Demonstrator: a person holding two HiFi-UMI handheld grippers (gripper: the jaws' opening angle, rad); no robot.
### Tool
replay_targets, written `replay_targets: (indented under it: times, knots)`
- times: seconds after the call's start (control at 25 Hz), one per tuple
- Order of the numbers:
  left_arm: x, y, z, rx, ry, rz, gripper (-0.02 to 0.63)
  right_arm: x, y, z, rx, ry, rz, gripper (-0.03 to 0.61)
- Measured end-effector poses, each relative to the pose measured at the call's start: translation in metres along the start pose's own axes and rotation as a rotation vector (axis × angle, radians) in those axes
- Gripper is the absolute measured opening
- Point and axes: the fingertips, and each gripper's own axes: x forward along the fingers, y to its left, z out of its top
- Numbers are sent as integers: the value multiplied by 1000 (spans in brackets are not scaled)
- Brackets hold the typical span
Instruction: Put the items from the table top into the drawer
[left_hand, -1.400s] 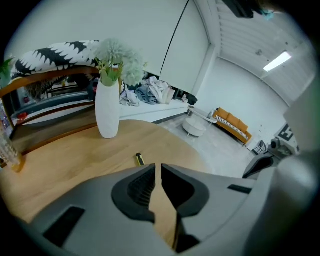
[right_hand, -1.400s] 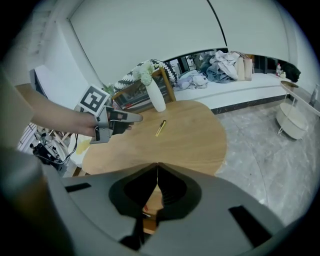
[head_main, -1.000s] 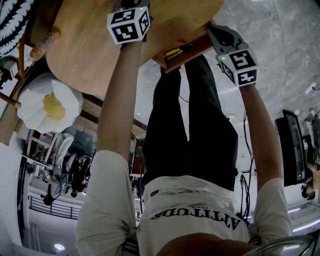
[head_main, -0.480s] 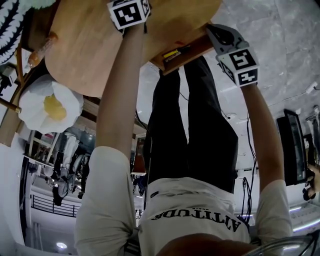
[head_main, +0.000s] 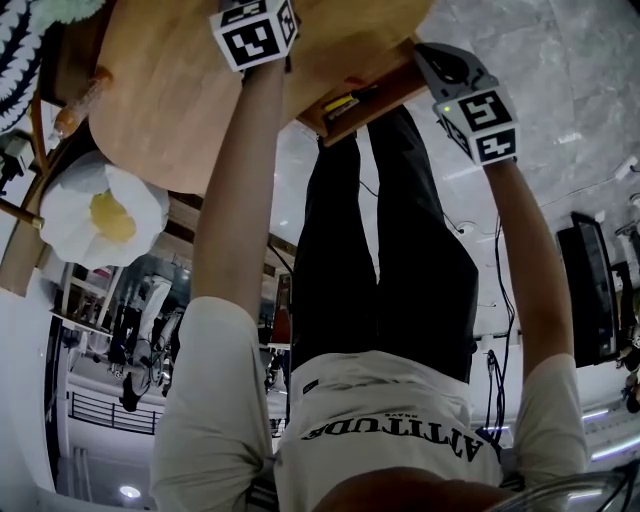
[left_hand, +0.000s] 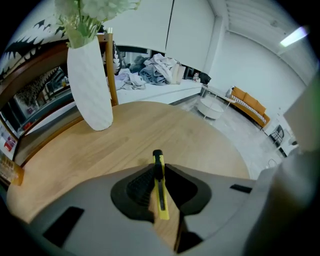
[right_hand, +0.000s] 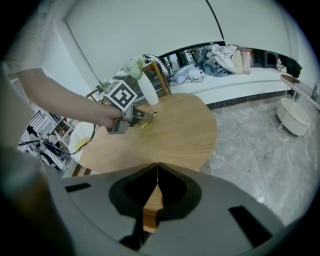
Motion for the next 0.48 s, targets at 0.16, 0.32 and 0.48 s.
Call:
replay_targets:
  times: [0.16, 0.32, 0.48]
  knots:
    - [-13, -18, -2, 17, -28, -49, 78, -2, 7, -8, -8, 13, 4, 20]
    - [-27, -31, -14, 12, -36, -84, 78, -3, 14, -21, -47, 43, 18, 20]
    - [-36, -45, -30, 46, -31, -118, 78, -3, 12, -31, -54, 63, 10, 20]
